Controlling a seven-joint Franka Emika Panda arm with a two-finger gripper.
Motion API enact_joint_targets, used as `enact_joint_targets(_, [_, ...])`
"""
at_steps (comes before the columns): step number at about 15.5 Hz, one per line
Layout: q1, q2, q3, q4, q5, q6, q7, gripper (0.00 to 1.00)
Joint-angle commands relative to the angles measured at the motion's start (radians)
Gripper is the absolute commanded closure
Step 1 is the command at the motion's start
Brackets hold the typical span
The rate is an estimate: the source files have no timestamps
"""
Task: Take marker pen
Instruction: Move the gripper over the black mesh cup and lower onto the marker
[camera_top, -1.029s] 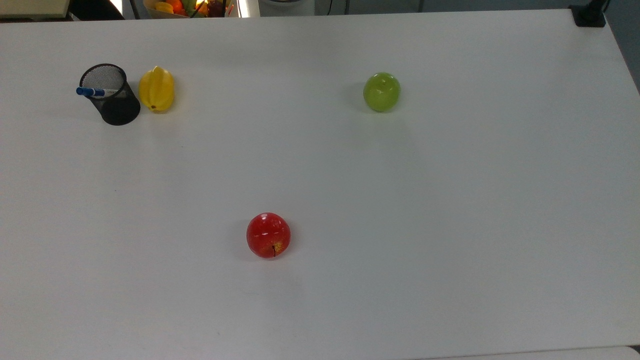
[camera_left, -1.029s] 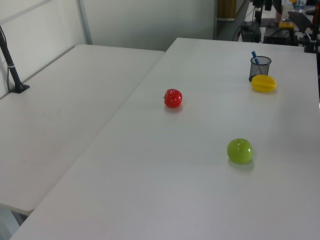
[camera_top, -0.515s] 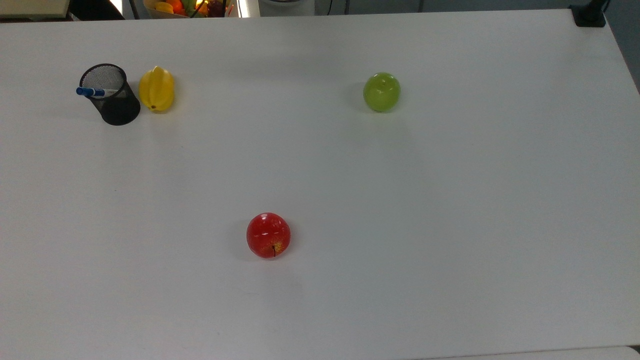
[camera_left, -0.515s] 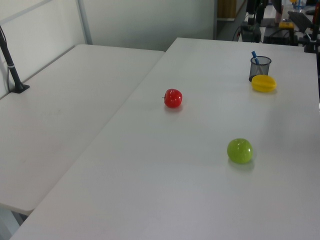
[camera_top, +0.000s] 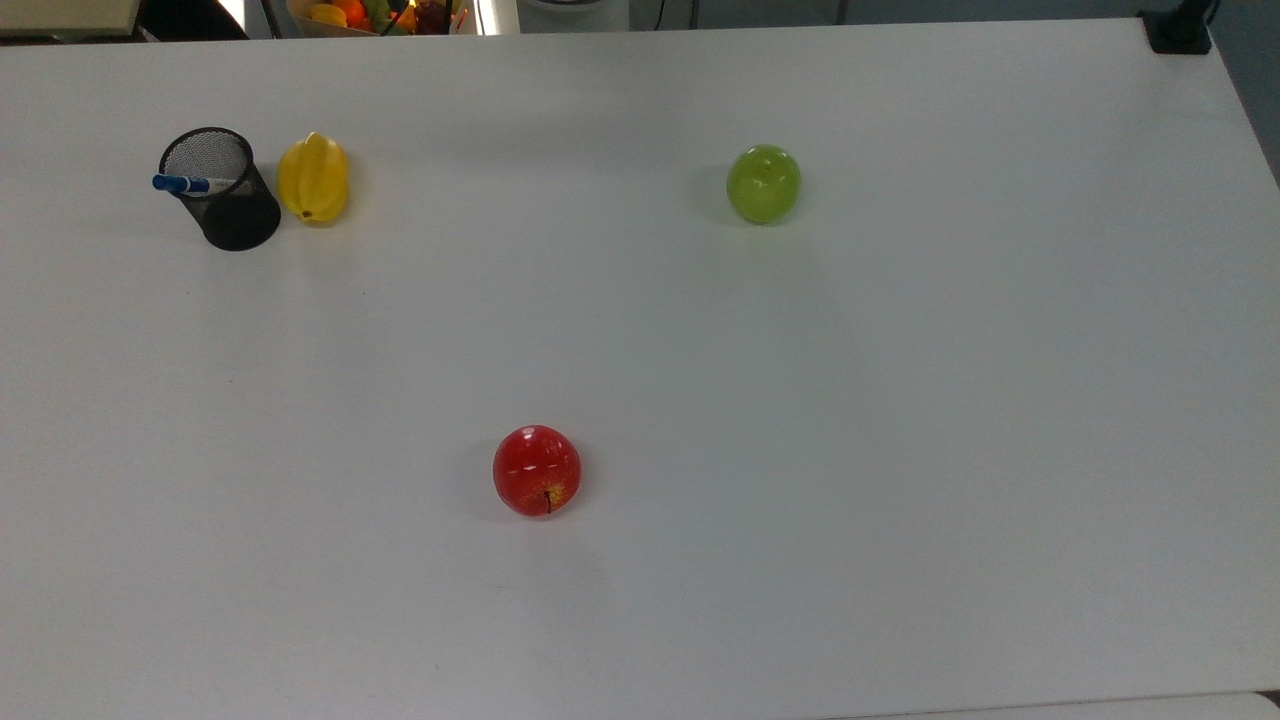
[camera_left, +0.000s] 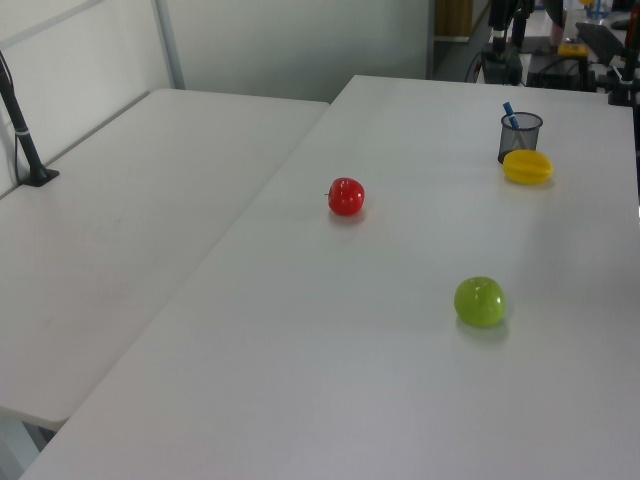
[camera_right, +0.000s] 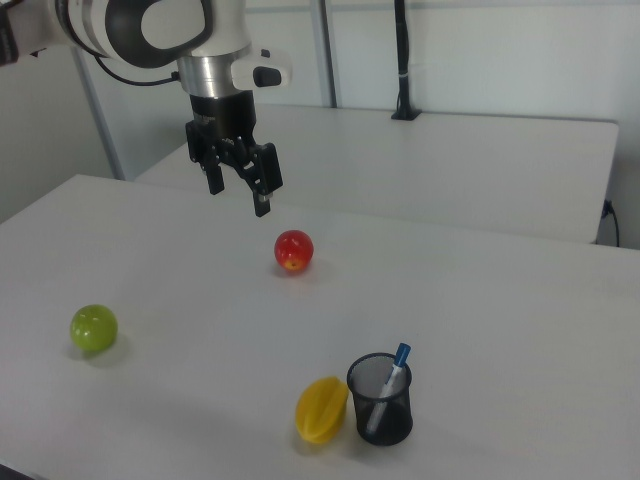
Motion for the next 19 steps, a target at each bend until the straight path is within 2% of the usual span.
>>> enact_joint_targets(1, [0.008,-0.009,-0.045,-0.007,-0.006,0.016,-0.023,0.00])
enact_joint_targets(5, [0.011,-0.010,-0.180,-0.063,-0.012,0.101,-0.052,0.00])
enact_joint_targets(8, [0.008,-0.010,-0.266,-0.194,-0.009,0.285,-0.065,0.00])
enact_joint_targets(12, [0.001,0.034,-0.274,-0.284,-0.006,0.469,-0.062,0.03])
enact_joint_targets(15, [-0.008,0.115,-0.275,-0.315,0.011,0.604,-0.057,0.13])
enact_joint_targets(19, [-0.024,0.137,-0.275,-0.361,0.098,0.744,-0.060,0.26])
